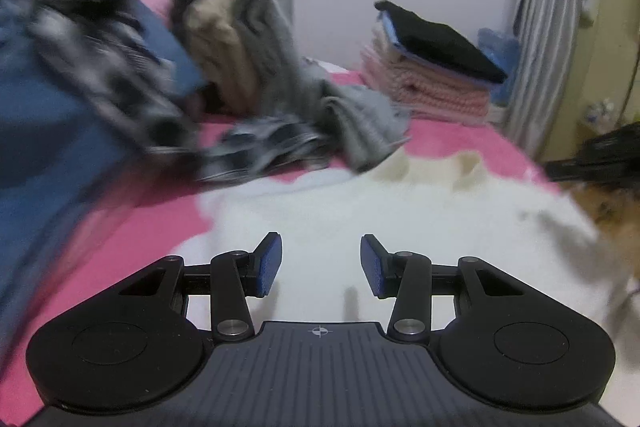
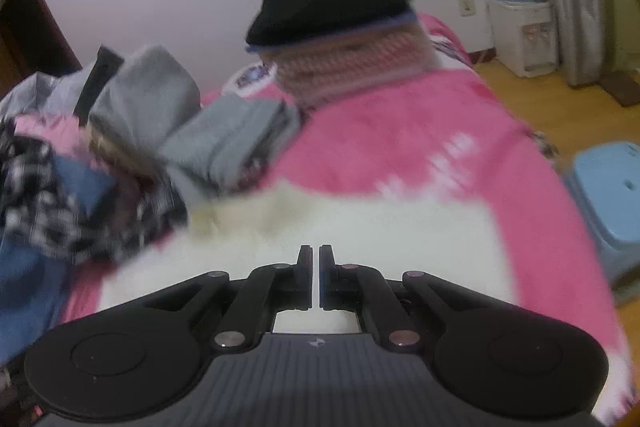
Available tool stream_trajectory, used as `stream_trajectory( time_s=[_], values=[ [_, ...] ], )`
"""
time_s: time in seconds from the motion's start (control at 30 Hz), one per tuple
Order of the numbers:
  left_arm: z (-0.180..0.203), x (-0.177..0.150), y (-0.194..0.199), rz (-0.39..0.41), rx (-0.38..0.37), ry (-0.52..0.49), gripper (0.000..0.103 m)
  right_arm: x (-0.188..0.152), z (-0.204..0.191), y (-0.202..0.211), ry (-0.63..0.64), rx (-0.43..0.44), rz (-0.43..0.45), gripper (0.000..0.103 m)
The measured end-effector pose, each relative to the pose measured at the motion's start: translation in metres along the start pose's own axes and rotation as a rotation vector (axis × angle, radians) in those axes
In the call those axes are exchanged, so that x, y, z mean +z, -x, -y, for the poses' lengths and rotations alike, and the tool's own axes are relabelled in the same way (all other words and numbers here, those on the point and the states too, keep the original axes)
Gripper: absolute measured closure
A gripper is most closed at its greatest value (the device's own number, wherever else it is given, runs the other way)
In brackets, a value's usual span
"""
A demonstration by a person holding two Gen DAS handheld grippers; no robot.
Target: Fold clothes
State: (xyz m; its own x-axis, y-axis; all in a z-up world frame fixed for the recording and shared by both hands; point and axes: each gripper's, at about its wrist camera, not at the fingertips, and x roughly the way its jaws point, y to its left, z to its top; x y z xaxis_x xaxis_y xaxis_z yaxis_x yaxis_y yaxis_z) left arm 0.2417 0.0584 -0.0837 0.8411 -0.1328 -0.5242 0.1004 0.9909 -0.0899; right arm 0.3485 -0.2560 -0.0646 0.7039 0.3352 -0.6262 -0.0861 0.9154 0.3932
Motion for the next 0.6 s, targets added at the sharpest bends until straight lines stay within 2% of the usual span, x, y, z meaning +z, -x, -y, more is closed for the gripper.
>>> stream_trajectory(
  time_s=[0.07, 0.13, 0.27, 0.33, 0.43, 0.5, 0.6],
  values=[
    [0.004, 0.014, -0.023, -0.018, -0.030, 0.009, 0.060, 0.022, -0.012, -0.031, -0.003, 0.006, -0.021, 0.086],
    [0.008, 0.028, -0.046, -0.035, -0.059, 0.017, 0.060, 0.034, -0.022, -0.058, 0.020, -0.006, -0.035, 0.081],
    [0.017, 0.056, -0.091, -0.070, -0.118, 0.035, 0.060, 0.053, -0.030, -0.097, -0.009, -0.019, -0.070, 0.081],
    [0.020, 0.057, -0.098, -0.072, -0.106, 0.028, 0.060, 0.059, -0.030, -0.120, -0.045, -0.007, -0.142, 0.081],
    [0.017, 0.050, -0.096, -0.082, -0.103, 0.040, 0.060, 0.059, -0.024, -0.137, -0.088, -0.023, -0.199, 0.081],
    [0.014, 0.046, -0.093, -0.088, -0.106, 0.051, 0.060, 0.057, -0.019, -0.139, -0.105, 0.019, -0.237, 0.084],
    [0.004, 0.051, -0.088, -0.067, -0.109, 0.099, 0.060, 0.051, -0.013, -0.123, -0.094, 0.126, -0.245, 0.092]
  ],
)
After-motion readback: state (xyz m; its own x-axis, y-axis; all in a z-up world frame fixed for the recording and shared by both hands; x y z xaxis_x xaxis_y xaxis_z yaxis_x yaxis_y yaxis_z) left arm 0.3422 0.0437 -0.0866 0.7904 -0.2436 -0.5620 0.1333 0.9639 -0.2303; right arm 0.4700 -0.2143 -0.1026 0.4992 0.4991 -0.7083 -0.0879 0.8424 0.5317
